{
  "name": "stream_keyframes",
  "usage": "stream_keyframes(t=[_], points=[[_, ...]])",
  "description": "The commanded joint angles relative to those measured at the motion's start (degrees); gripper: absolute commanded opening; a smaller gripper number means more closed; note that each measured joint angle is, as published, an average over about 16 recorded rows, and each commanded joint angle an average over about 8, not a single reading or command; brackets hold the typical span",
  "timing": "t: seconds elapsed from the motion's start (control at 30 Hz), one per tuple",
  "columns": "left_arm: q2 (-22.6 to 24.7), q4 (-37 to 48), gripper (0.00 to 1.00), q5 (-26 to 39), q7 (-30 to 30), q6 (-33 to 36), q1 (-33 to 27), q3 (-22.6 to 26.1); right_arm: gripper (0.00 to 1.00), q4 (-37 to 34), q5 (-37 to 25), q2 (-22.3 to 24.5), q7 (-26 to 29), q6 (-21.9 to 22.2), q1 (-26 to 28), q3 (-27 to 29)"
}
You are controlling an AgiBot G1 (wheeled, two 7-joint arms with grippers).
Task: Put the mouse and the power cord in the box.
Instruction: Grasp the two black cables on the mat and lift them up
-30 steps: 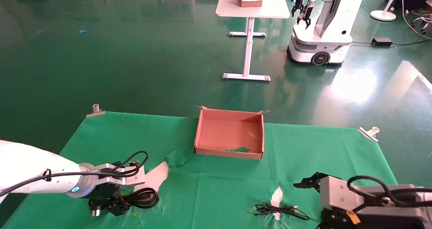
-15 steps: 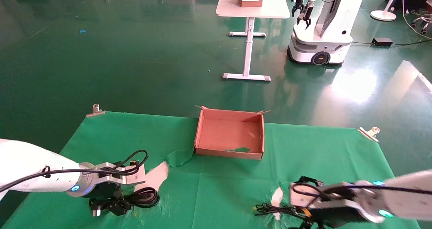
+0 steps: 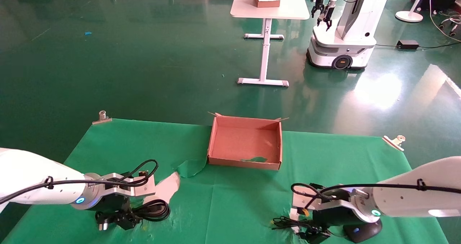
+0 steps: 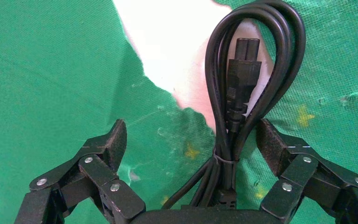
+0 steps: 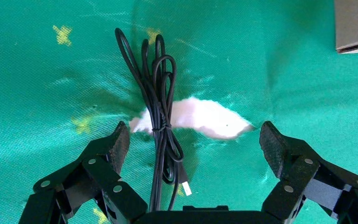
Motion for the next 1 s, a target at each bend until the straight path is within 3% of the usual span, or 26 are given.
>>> stream_keyframes(t=[0.03,1.0], points=[[0.01,0.05,0.0,0.03,0.0,-0.02,-0.01,0.01,0.0,-0.92,-0.23,-0.54,-0.18,0.2,0.25,-0.12],[-0.03,-0.08,0.0,-0.2,0.01,0.02,0.02,-0.05,0.0,0.86,0.42,0.57,0.12,-0.22,-0.25,0.16]])
